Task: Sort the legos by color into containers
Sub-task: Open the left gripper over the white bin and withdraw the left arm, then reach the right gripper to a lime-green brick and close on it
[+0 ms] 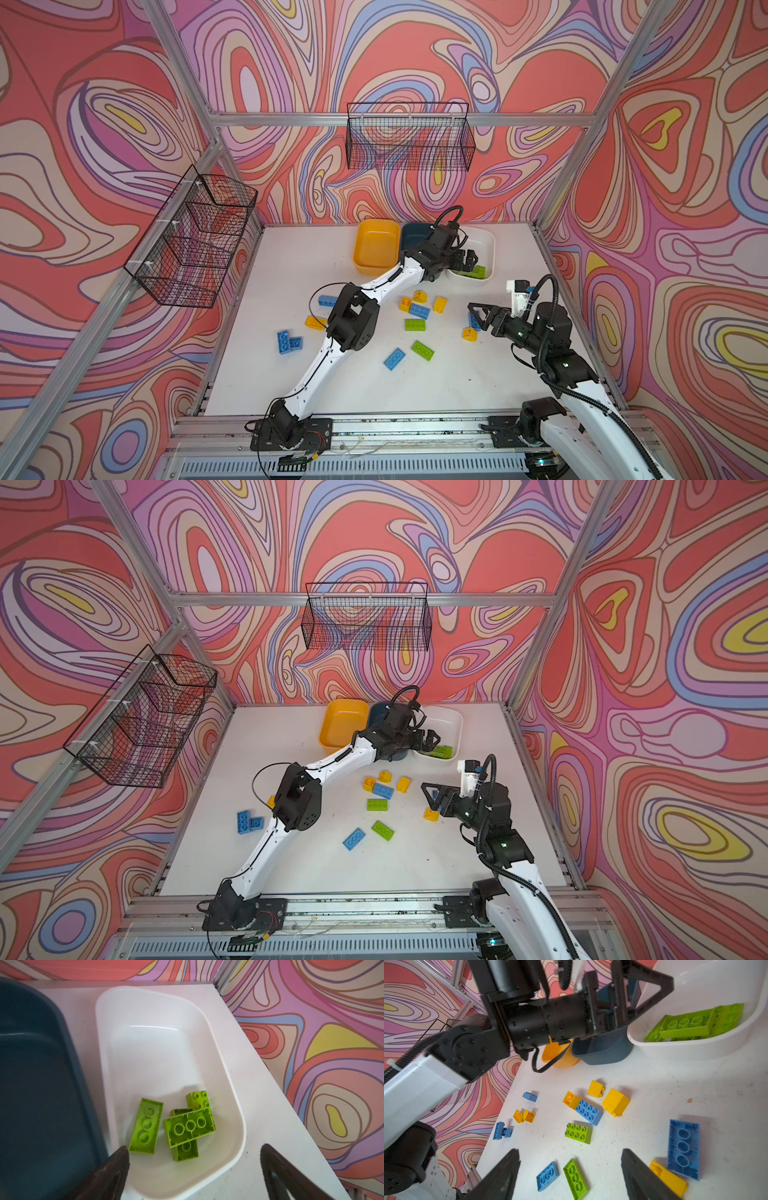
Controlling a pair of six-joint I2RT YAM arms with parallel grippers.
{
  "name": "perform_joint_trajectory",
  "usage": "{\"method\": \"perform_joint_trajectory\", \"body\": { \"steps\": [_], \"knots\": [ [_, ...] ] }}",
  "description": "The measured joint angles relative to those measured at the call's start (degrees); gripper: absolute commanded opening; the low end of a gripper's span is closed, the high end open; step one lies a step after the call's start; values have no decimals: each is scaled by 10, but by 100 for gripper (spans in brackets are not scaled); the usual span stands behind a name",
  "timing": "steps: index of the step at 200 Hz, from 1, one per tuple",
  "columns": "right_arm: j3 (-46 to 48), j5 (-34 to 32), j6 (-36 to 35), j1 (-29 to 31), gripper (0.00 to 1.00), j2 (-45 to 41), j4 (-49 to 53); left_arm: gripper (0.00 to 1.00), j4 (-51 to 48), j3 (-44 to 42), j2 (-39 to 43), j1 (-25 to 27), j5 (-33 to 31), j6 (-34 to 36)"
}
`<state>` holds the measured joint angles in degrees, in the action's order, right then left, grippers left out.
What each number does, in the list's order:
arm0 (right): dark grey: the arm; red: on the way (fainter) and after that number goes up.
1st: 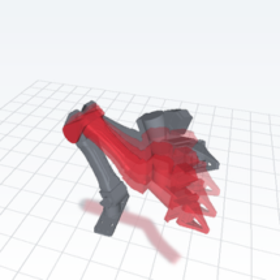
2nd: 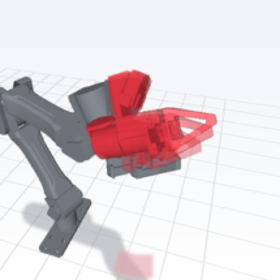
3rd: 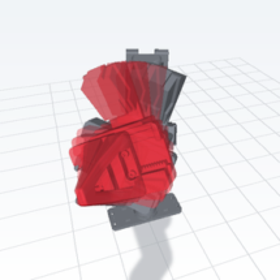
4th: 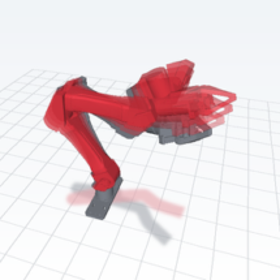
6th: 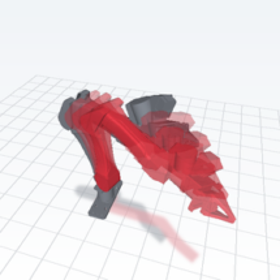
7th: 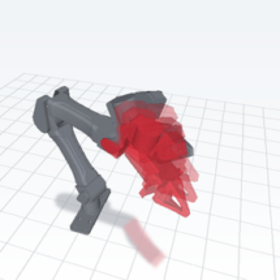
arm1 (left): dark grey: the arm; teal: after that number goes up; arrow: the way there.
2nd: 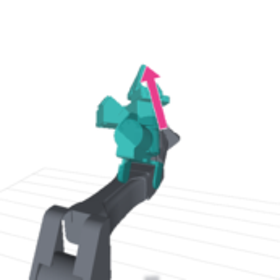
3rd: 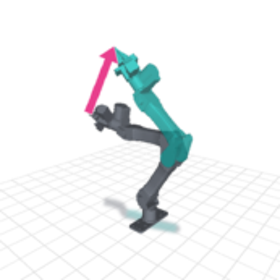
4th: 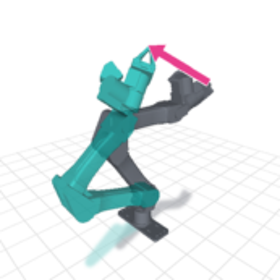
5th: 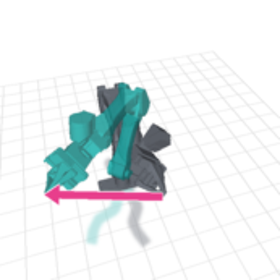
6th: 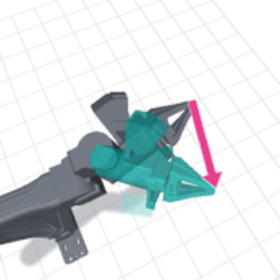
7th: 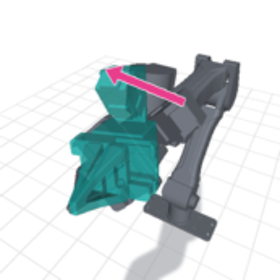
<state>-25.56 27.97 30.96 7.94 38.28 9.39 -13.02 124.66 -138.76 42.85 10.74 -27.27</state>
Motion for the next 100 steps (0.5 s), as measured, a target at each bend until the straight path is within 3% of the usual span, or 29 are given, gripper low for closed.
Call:
{"method": "perform_joint_trajectory", "body": {
  "steps": [35, 65, 100],
  "knots": [
    [-30, -49, -16, 48, 81, 67, 50, 100, 85, -252, 223, -10, -56, 0],
    [-43, -145, -12, 177, 86, 116, 76, 99, 155, -436, 419, -13, -114, -4],
    [-97, -271, 7, 316, 90, 250, 78, 98, 174, -629, 609, -12, -182, -22]
  ]
}}
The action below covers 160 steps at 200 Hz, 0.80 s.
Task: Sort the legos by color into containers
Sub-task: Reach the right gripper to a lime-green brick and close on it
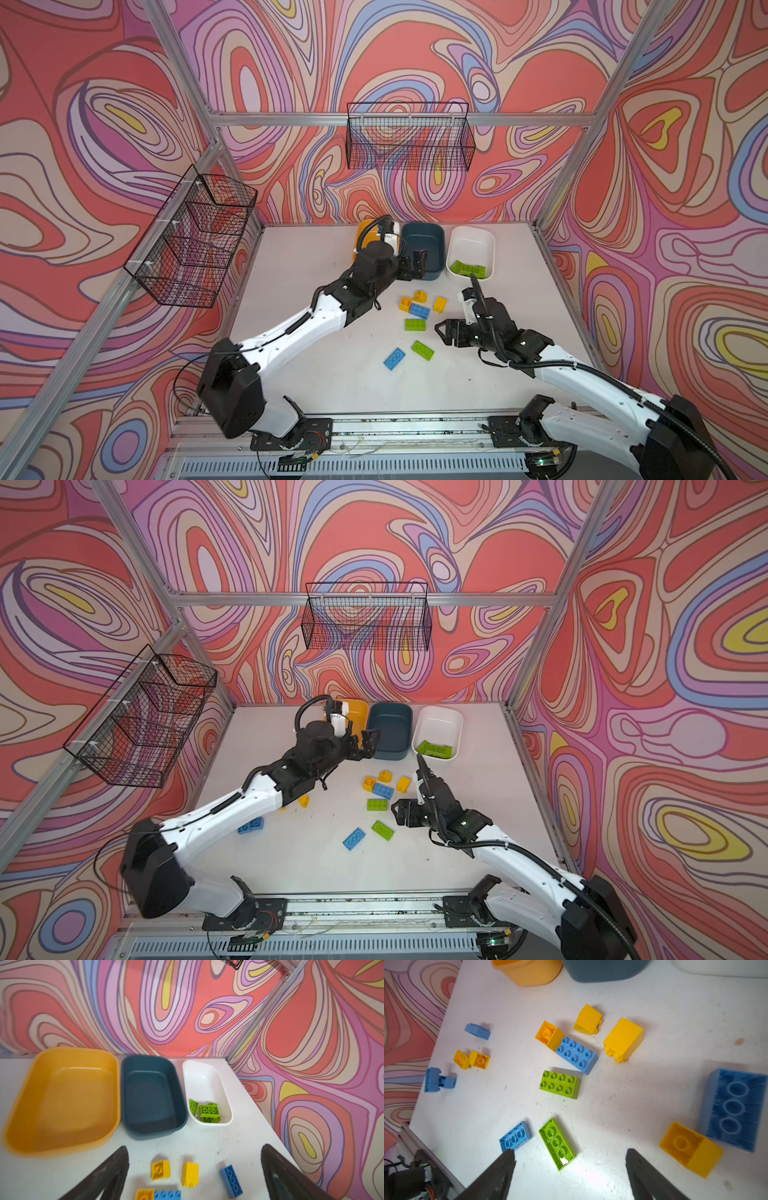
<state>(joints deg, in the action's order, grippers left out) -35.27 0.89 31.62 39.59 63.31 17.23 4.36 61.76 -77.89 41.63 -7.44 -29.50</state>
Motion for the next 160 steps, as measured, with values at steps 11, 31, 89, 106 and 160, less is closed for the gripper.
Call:
{"method": "perform_joint_trajectory", "body": {
  "steps": [11, 31, 89, 106, 160],
  "knots": [
    [-24, -38, 5, 37, 92, 45, 1, 98, -14, -52, 53, 0, -18, -9],
    [-71, -92, 16, 85, 95, 121, -3, 98, -60, -125, 145, 0, -51, -24],
    [-144, -179, 50, 122, 98, 249, -24, 97, -196, -226, 360, 0, -124, -47],
    [-161, -189, 57, 126, 98, 273, -28, 97, -227, -247, 398, 0, -135, -52],
    [-201, -214, 82, 134, 95, 344, -25, 96, -283, -268, 423, 0, -143, -60]
  ]
}}
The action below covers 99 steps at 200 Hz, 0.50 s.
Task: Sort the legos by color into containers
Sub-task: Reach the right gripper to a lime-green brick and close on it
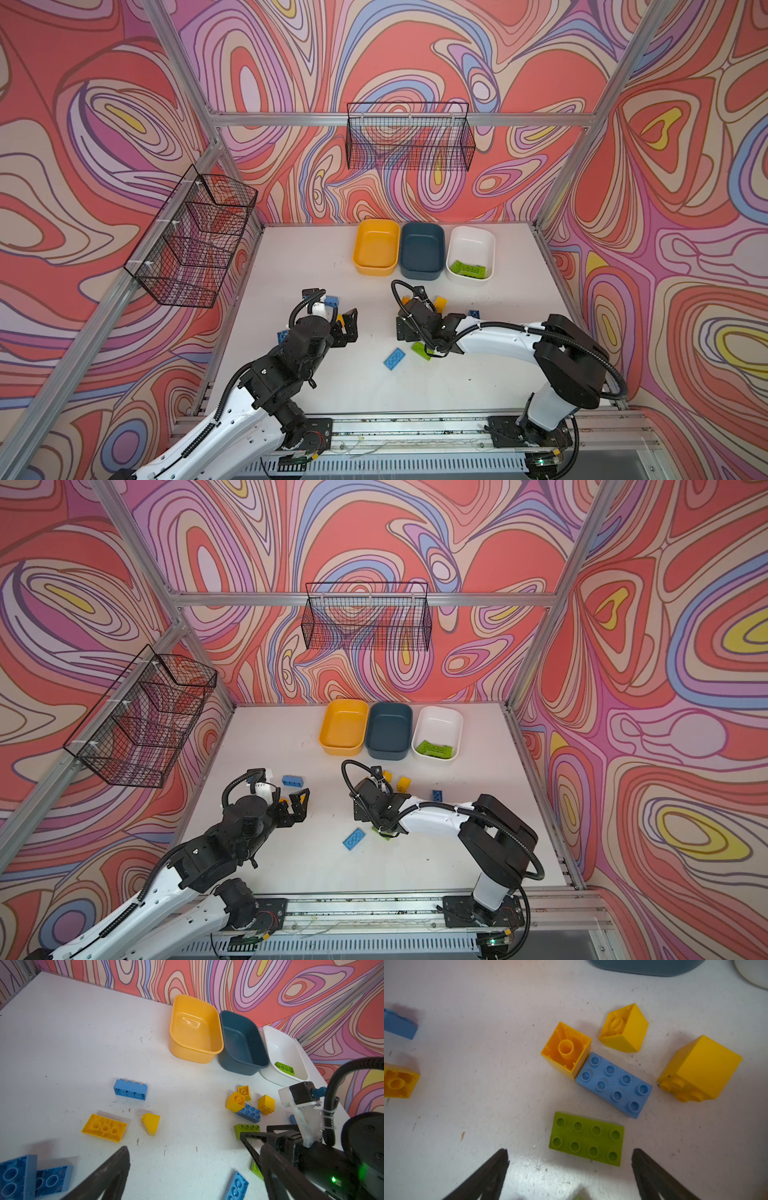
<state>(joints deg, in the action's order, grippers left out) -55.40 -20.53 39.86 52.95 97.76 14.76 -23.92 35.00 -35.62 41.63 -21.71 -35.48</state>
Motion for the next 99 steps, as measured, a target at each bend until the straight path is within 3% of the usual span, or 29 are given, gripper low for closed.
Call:
{"method": "perform_joint_trajectory", "body": {
  "steps": [67, 99],
  "knots": [
    [-35, -24, 25, 0, 91, 65, 20, 95, -3, -32, 29, 0, 5, -13],
    [-41, -27, 32, 1, 84, 78, 28, 95, -3, -33, 29, 0, 7, -13]
  ]
}}
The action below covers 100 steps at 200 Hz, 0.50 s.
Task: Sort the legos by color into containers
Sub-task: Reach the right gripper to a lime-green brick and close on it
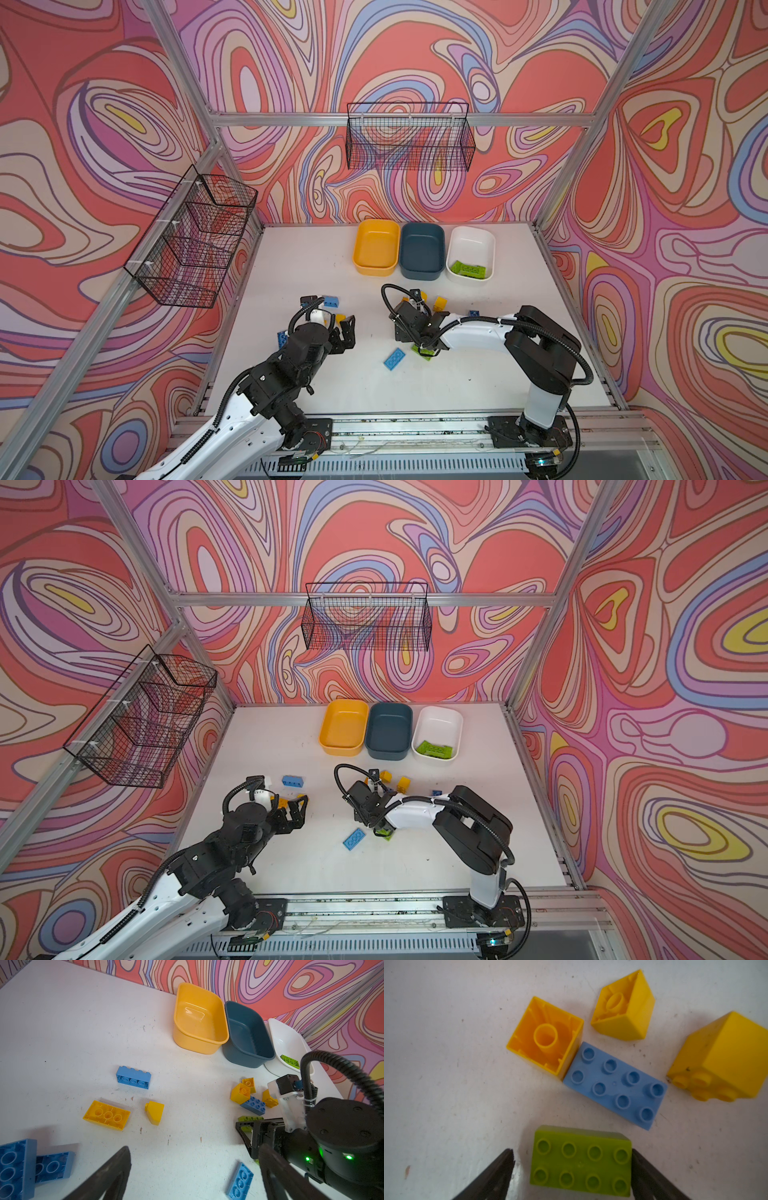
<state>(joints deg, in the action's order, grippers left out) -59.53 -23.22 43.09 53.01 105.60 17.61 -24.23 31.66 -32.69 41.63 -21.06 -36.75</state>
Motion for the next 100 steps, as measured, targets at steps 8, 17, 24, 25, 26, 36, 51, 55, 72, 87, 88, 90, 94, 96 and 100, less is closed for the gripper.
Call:
{"method": "perform_joint_trajectory", "body": {
  "steps": [8, 17, 24, 25, 26, 36, 51, 55, 72, 87, 88, 90, 94, 96, 100],
  "knots": [
    [-2, -1, 1, 0, 82, 3, 1, 95, 0, -1, 0, 0, 0, 0],
    [-4, -2, 2, 0, 79, 6, 1, 95, 0, -3, 0, 0, 1, 0],
    [-5, -2, 2, 0, 76, 8, 0, 95, 0, -4, 0, 0, 2, -1],
    [-5, -2, 2, 0, 76, 8, 0, 95, 0, -4, 0, 0, 2, -1],
    [-5, -2, 1, 0, 76, 8, 0, 95, 0, -4, 0, 0, 2, -2],
    [-5, -4, 3, 0, 74, 9, 1, 95, 0, -5, -1, 0, 3, -2],
    [-5, -8, 4, 0, 68, 9, 3, 95, 0, -7, -1, 0, 5, -4],
    [-5, -9, 4, 0, 66, 9, 3, 95, 0, -7, -2, 0, 5, -4],
    [-5, -13, 4, 0, 61, 9, 4, 95, 0, -7, -6, 0, 8, -6],
    [-5, -14, 4, 0, 59, 9, 5, 95, 0, -7, -12, 0, 11, -9],
    [-5, -14, 5, 0, 59, 9, 5, 95, 0, -7, -12, 0, 12, -9],
    [-5, -14, 4, 0, 59, 9, 6, 95, 0, -7, -12, 0, 12, -10],
    [-5, -14, 5, 0, 59, 7, 7, 95, 0, -7, -13, 0, 14, -10],
    [-5, -14, 4, 0, 59, 7, 7, 95, 0, -7, -13, 0, 14, -10],
    [-5, -14, 4, 0, 58, 5, 9, 95, 0, -7, -14, 0, 15, -11]
  ]
}}
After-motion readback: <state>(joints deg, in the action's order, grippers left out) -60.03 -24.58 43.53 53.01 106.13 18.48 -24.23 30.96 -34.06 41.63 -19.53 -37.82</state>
